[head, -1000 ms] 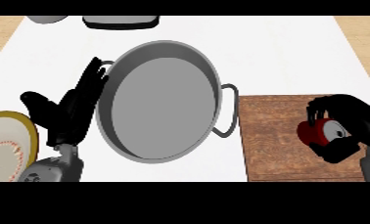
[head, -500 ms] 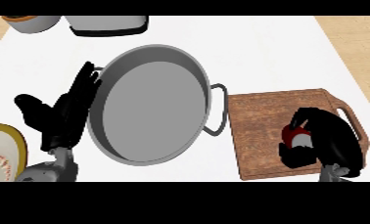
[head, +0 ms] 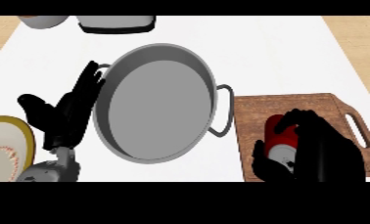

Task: Pick the can from the cutting board and place it in the pot

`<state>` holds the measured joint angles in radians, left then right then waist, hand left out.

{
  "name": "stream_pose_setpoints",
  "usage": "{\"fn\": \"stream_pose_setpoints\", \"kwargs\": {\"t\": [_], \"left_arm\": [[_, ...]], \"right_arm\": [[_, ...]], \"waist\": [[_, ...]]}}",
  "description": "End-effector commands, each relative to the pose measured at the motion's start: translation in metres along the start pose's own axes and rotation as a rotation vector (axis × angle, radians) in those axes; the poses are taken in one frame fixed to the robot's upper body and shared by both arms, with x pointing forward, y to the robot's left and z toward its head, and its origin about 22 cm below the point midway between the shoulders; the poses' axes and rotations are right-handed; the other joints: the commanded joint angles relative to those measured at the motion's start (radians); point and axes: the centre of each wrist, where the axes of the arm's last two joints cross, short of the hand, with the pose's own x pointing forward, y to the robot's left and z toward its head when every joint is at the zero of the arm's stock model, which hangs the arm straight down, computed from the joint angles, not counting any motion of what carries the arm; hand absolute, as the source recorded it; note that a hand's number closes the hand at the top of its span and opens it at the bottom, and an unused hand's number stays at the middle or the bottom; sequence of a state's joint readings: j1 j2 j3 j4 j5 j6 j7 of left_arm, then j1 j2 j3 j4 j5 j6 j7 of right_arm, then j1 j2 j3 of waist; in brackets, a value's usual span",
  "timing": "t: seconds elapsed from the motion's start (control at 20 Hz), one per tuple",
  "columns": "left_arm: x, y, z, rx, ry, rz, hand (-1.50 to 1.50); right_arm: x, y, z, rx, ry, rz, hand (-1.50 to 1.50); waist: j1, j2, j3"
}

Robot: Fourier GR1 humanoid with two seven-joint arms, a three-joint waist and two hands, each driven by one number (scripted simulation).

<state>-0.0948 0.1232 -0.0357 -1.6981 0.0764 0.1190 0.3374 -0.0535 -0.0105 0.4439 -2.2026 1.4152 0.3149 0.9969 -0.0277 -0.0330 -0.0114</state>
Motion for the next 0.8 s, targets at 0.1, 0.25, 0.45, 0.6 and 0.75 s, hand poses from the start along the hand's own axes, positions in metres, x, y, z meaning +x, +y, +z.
{"fn": "stream_pose_setpoints", "kwargs": {"t": [0.1,0.25,0.45,0.6,0.75], "left_arm": [[0.002,0.0,-0.002,-0.033,-0.008,0.0,0.0],[0.007,-0.007,-0.005,-0.043,-0.017,-0.012,0.0],[0.002,-0.009,-0.006,-0.056,-0.005,0.002,0.0],[0.005,-0.015,-0.006,-0.067,-0.018,-0.006,0.0],[0.017,-0.022,-0.015,-0.081,-0.037,-0.007,0.0]], "right_arm": [[0.039,-0.031,0.052,-0.184,-0.07,-0.056,1.5],[0.053,-0.037,0.064,-0.248,-0.126,-0.1,1.5],[0.068,-0.03,0.063,-0.262,-0.11,-0.097,1.5],[0.079,-0.027,0.051,-0.25,-0.099,-0.107,1.5],[0.086,-0.028,0.041,-0.236,-0.072,-0.113,1.5]], "waist": [[0.027,0.006,0.0],[0.037,0.011,0.002],[0.055,0.022,0.002],[0.077,0.03,0.003],[0.071,0.034,0.005]]}}
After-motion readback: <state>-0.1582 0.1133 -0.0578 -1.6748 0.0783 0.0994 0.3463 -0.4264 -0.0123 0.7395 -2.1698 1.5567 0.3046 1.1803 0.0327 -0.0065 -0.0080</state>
